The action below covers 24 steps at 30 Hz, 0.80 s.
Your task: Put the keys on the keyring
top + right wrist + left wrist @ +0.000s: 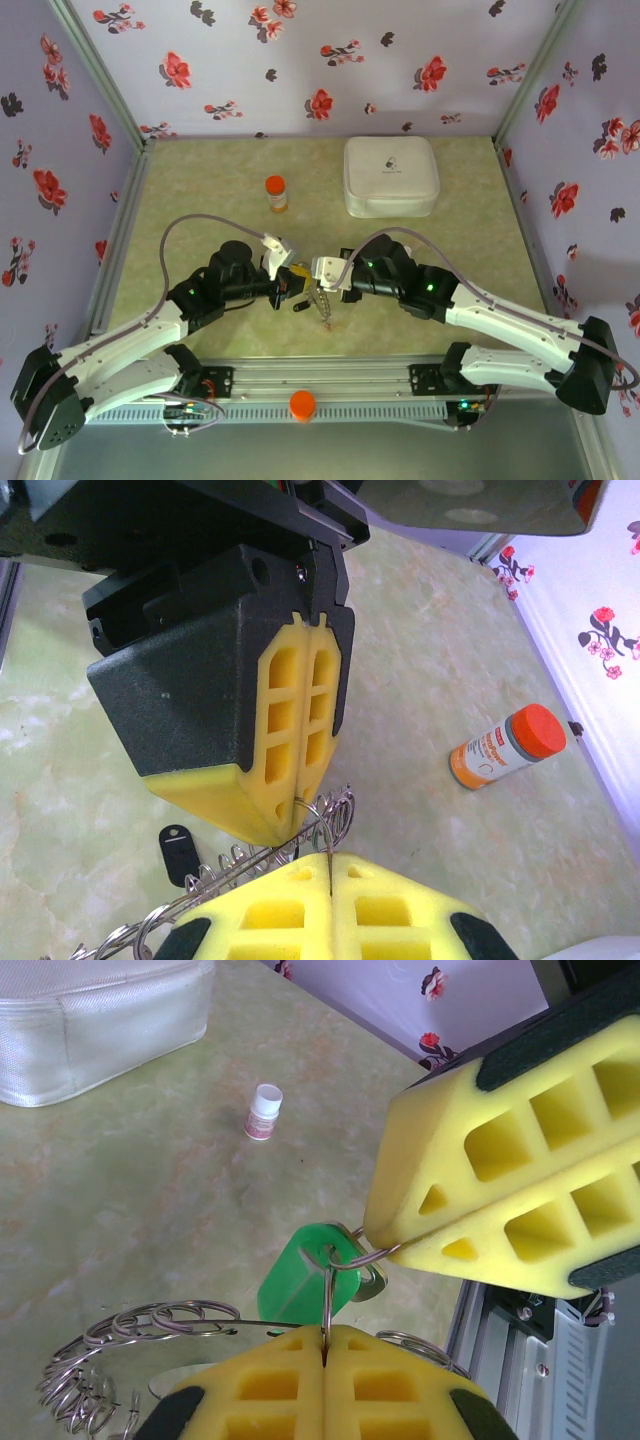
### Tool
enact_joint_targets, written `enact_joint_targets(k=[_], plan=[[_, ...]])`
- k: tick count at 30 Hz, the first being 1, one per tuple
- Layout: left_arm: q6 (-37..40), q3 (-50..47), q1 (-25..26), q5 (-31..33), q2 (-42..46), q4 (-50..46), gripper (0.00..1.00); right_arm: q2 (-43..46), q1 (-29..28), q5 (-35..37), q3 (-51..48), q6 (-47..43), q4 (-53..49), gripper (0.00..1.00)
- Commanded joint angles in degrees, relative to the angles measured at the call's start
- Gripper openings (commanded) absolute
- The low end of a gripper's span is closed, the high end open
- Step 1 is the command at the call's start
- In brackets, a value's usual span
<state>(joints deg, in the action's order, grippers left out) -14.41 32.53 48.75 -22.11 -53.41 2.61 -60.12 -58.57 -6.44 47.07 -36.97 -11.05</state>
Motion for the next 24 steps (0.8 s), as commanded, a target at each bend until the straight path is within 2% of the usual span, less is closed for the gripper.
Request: enact_joint_targets(k=[1, 12, 21, 24], plan=[[1.37, 2.07, 0.29, -0.63, 0.54, 3.36, 0.0, -0.53, -0.5, -1.56, 0.3, 0.93, -1.32, 0.0], [1.74, 2.18, 0.29, -0.21, 0.28, 3.64, 0.0, -0.36, -0.52, -4.27, 0.98, 0.25, -4.38, 0.0], [4.0, 0.86, 0.29, 0.7, 0.76, 6.48, 0.0, -0.27, -0.5, -3.41, 0.68, -0.47, -5.47, 0.0], [5.79, -0.35, 0.29, 1.23, 1.69, 8.72, 0.0, 0.13, -0.55, -3.41, 0.27, -0.26, -5.47, 0.12]])
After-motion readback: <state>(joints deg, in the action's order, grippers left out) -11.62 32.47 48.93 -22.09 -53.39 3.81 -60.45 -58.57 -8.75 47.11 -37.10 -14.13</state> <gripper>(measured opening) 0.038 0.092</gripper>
